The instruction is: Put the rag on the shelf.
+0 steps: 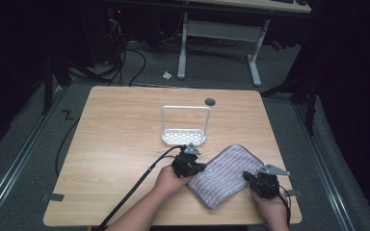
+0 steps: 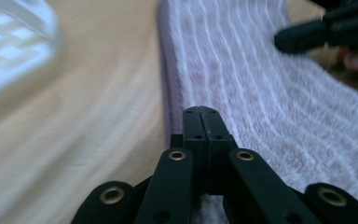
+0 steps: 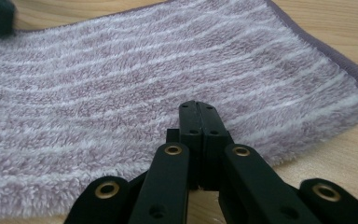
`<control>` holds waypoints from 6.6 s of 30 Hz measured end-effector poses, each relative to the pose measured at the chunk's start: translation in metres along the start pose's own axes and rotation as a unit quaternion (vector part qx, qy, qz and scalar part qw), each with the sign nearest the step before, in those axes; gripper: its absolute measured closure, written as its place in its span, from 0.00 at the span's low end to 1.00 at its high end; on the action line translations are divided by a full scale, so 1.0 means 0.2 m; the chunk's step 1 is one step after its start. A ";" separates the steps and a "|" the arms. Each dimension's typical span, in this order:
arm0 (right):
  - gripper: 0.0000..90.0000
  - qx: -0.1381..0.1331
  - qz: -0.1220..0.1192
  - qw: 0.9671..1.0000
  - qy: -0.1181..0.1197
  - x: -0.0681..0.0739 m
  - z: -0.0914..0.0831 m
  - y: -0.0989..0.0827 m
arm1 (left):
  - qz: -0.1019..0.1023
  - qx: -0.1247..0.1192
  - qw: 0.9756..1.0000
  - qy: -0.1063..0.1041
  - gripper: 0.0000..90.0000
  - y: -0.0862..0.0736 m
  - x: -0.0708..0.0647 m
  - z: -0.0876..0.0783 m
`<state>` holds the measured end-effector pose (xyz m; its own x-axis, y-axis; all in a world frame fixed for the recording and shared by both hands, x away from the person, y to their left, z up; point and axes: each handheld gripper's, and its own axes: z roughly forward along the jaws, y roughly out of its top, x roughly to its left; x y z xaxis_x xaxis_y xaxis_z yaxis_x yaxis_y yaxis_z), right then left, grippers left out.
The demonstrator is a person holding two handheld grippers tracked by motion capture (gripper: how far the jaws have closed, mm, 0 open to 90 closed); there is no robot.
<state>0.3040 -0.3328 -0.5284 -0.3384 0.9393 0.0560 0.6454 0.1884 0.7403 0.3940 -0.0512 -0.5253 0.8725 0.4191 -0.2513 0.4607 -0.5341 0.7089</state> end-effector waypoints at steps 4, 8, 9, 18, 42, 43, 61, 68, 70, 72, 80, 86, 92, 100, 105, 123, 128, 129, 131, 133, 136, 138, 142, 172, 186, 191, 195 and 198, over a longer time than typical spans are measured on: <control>1.00 0.004 -0.005 1.000 0.002 0.01 0.02 0.03 | 0.007 0.005 1.000 -0.008 1.00 -0.07 -0.05 -0.04; 1.00 0.007 -0.030 0.999 0.019 0.11 0.08 0.07 | 0.010 0.005 1.000 -0.014 1.00 -0.20 -0.13 -0.14; 1.00 0.009 -0.050 0.998 0.027 0.17 0.11 0.09 | 0.011 0.006 1.000 -0.017 1.00 -0.24 -0.15 -0.17; 1.00 0.014 -0.088 0.993 0.077 0.42 0.18 0.13 | -0.007 -0.007 1.000 -0.021 1.00 -0.50 -0.23 -0.39; 0.89 -0.027 -0.104 0.989 0.103 0.54 0.15 0.17 | -0.106 -0.095 0.979 0.146 0.54 -0.43 0.12 -0.48; 0.88 -0.028 -0.102 0.989 0.102 0.54 0.15 0.17 | -0.101 -0.090 0.979 0.155 0.53 -0.41 0.14 -0.46; 0.62 -0.032 -0.073 0.994 0.078 0.52 0.21 0.23 | -0.128 -0.083 0.976 0.153 0.86 -0.32 0.14 -0.32; 0.64 -0.002 -0.042 0.998 0.048 0.49 0.34 0.33 | -0.134 -0.084 0.976 0.147 0.88 -0.33 0.15 -0.32; 0.66 0.017 -0.033 0.998 0.052 0.48 0.39 0.33 | -0.136 -0.084 0.976 0.145 0.88 -0.33 0.15 -0.33; 0.69 0.019 -0.029 0.998 0.056 0.48 0.40 0.33 | -0.138 -0.085 0.976 0.142 0.88 -0.33 0.16 -0.33; 0.90 0.011 -0.058 0.997 0.053 0.54 0.39 0.30 | -0.135 -0.084 0.977 0.145 0.88 -0.33 0.15 -0.33; 0.93 -0.008 -0.068 0.996 0.061 0.55 0.36 0.29 | -0.132 -0.107 0.975 0.143 0.89 -0.34 0.14 -0.35; 0.93 -0.051 -0.082 0.993 0.063 0.59 0.29 0.29 | -0.130 -0.145 0.970 0.148 0.90 -0.34 0.10 -0.41; 0.93 -0.121 -0.086 0.988 0.052 0.66 0.19 0.33 | -0.102 -0.203 0.957 0.179 0.89 -0.32 0.02 -0.51; 0.93 -0.141 -0.092 0.985 0.037 0.67 0.17 0.36 | -0.094 -0.224 0.953 0.182 0.89 -0.28 -0.01 -0.55; 0.93 -0.230 -0.097 0.968 0.019 0.68 -0.05 0.55 | -0.029 -0.289 0.935 0.201 0.89 -0.04 -0.15 -0.76; 0.93 -0.248 -0.097 0.964 0.017 0.68 -0.11 0.62 | -0.019 -0.297 0.932 0.207 0.89 0.01 -0.14 -0.81; 0.93 -0.248 -0.097 0.964 0.017 0.68 -0.11 0.62 | -0.020 -0.299 0.931 0.207 0.89 0.02 -0.14 -0.82; 0.93 -0.255 -0.101 0.962 0.017 0.68 -0.13 0.65 | -0.017 -0.305 0.929 0.209 0.89 0.04 -0.14 -0.84; 0.93 -0.261 -0.105 0.959 0.016 0.68 -0.15 0.68 | -0.011 -0.311 0.927 0.212 0.89 0.06 -0.15 -0.85; 0.93 -0.273 -0.109 0.956 0.016 0.69 -0.18 0.72 | -0.004 -0.316 0.924 0.214 0.89 0.10 -0.15 -0.88; 0.93 -0.281 -0.109 0.953 0.018 0.69 -0.20 0.76 | 0.002 -0.320 0.922 0.218 0.89 0.12 -0.15 -0.89; 0.93 -0.282 -0.117 0.952 0.017 0.70 -0.22 0.80 | 0.012 -0.321 0.922 0.215 0.89 0.17 -0.16 -0.92; 0.93 -0.304 -0.108 0.947 0.000 0.58 -0.23 1.11 | 0.049 -0.309 0.919 0.241 0.89 0.41 0.02 -0.97; 0.93 -0.305 -0.098 0.947 0.000 0.51 -0.15 1.25 | 0.040 -0.305 0.916 0.256 0.89 0.55 0.16 -0.95; 0.93 -0.302 -0.097 0.948 0.007 0.50 -0.09 1.31 | 0.035 -0.310 0.915 0.257 0.89 0.57 0.22 -0.96; 0.93 -0.304 -0.092 0.948 0.011 0.49 -0.05 1.35 | 0.019 -0.311 0.914 0.262 0.89 0.60 0.28 -0.96; 0.93 -0.299 -0.084 0.950 0.014 0.46 -0.02 1.40 | 0.015 -0.314 0.913 0.261 0.89 0.64 0.31 -0.97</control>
<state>0.4505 -0.1939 -0.3128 -0.4248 0.9013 -0.0844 0.0792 0.1299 0.9884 0.4744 0.0491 -0.3228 0.6112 0.7914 0.0072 0.1102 -0.0941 0.9894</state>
